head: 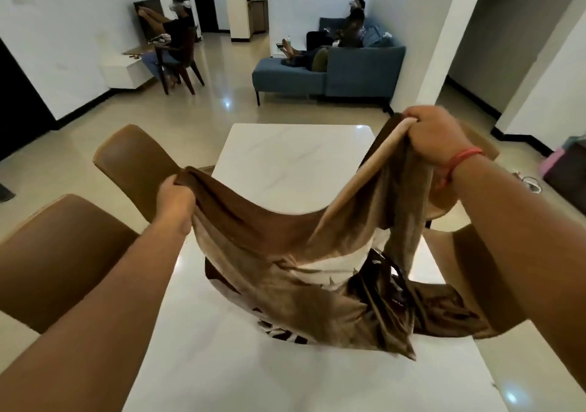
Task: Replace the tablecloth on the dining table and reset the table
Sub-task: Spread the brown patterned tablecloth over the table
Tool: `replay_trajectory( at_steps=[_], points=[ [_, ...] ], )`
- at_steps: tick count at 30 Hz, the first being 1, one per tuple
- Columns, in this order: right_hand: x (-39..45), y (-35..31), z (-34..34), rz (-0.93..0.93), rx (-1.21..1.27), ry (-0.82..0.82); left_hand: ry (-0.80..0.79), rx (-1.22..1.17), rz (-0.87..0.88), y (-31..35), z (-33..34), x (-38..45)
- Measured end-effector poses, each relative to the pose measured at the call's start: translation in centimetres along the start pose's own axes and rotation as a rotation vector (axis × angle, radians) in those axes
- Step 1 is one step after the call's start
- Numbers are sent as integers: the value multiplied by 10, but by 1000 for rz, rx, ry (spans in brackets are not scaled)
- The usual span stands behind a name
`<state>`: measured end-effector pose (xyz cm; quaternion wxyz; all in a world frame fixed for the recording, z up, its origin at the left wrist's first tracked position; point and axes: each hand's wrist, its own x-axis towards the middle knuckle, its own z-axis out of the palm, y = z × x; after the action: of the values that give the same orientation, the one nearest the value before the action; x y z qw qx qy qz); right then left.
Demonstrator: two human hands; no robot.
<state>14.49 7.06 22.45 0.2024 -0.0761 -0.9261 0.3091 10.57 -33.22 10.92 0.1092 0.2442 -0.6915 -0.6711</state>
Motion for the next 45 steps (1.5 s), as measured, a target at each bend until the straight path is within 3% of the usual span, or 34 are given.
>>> replay_trajectory(
  at_steps=[4, 7, 12, 15, 17, 22, 26, 29, 33, 38, 42, 45],
  points=[
    [5, 3, -32, 210, 166, 280, 183, -74, -72, -2, -35, 34],
    [2, 14, -28, 227, 99, 244, 194, -40, -181, -16, -36, 45],
    [-24, -11, 26, 6, 45, -211, -409, 102, -69, -12, 43, -19],
    [-46, -37, 65, -82, 37, -555, -617, 389, 176, 7, 97, -80],
    [-55, -38, 85, -97, 69, -734, -793, 430, 360, 11, 113, -101],
    [-46, -18, 81, -124, -80, -640, -953, 574, 444, -15, 114, -91],
    [-40, -9, 83, -167, -213, -523, -973, 730, 575, -33, 118, -99],
    [-17, 9, 60, -123, -207, -347, -892, 720, 475, -49, 119, -93],
    [28, 46, 4, -25, -105, -46, -497, 1006, 365, -86, 92, -60],
    [86, 113, -43, 159, 31, 231, -166, 952, 282, -111, 59, -40],
    [96, 135, -43, 202, 116, 243, 35, 809, 89, -100, 56, -45],
    [76, 118, -29, 67, 86, 54, 15, 708, 187, -71, 84, -65]
  ],
)
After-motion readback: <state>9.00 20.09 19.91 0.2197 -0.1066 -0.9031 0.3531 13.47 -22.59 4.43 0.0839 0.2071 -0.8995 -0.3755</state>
